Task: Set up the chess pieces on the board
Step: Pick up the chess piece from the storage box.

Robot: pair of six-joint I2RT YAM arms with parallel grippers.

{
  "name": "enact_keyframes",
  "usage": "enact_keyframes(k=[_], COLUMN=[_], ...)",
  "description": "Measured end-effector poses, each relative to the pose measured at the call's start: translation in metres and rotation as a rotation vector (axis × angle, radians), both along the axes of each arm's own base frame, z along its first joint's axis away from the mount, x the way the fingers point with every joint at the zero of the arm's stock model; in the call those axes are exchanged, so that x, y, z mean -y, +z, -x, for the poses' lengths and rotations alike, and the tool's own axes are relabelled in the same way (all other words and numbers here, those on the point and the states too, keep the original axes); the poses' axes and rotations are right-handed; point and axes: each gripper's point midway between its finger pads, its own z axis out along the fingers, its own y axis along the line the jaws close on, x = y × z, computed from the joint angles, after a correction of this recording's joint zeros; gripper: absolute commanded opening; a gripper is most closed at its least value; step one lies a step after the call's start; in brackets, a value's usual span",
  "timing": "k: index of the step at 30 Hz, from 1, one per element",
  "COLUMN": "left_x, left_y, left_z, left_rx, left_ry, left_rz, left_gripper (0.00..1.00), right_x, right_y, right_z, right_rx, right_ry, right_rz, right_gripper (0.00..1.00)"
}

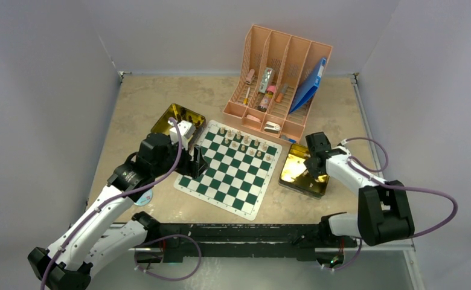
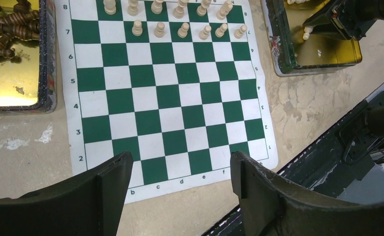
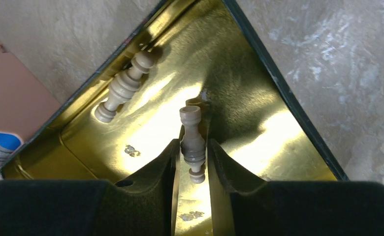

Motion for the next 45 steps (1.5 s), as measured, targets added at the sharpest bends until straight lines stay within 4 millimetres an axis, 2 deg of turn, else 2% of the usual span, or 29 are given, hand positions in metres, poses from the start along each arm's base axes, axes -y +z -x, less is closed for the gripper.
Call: enact_keyframes(k=[6,11,14,16,19,24,27,30,34,39,42,45], left_x=[0.000,0.000,0.001,0.001,0.005,0.017,0.025,0.032,0.044,0.066,0.079,0.093], left_y=[0.000,-0.002,-0.002,-0.002,0.000,0.017,0.026,0.028,0.031,0.050,0.068,0.089], left_z=[0.000,-0.001,-0.001,0.000,0.002,0.007,0.006,0.001,-0.006,-0.012,-0.014,-0.018], left_rx=[0.000,-0.007,-0.015,-0.021,-0.036,-0.060,-0.073,-0.100,-0.143,-0.160,-0.158,-0.140], left_ry=[0.001,0.002,0.006,0.009,0.003,-0.031,-0.043,-0.051,-0.070,-0.139,-0.198,-0.260], left_rz=[0.000,-0.003,0.001,0.007,0.029,0.101,0.136,0.150,0.165,0.231,0.277,0.318], left_gripper=[0.70,0.69,0.67,0.67,0.66,0.63,0.60,0.58,0.54,0.51,0.49,0.46], right_x=[-0.001,-0.001,-0.001,-0.002,-0.004,-0.012,-0.028,-0.052,-0.089,-0.132,-0.159,-0.192], right_y=[-0.001,0.001,0.009,0.021,0.050,0.099,0.126,0.155,0.196,0.227,0.234,0.243], right_z=[-0.008,-0.009,-0.008,-0.012,-0.025,-0.040,-0.048,-0.053,-0.045,-0.021,-0.003,0.024], right_rx=[0.024,0.031,0.047,0.081,0.179,0.367,0.475,0.600,0.811,1.013,1.083,1.150], right_ry=[-0.001,0.003,0.015,0.033,0.081,0.205,0.339,0.520,0.781,1.064,1.209,1.372], right_rz=[-0.004,-0.003,-0.002,-0.001,0.004,0.007,-0.012,-0.044,-0.099,-0.170,-0.220,-0.283], right_gripper=[0.11,0.06,0.03,0.03,0.00,0.00,0.00,0.00,0.00,0.00,0.00,0.00])
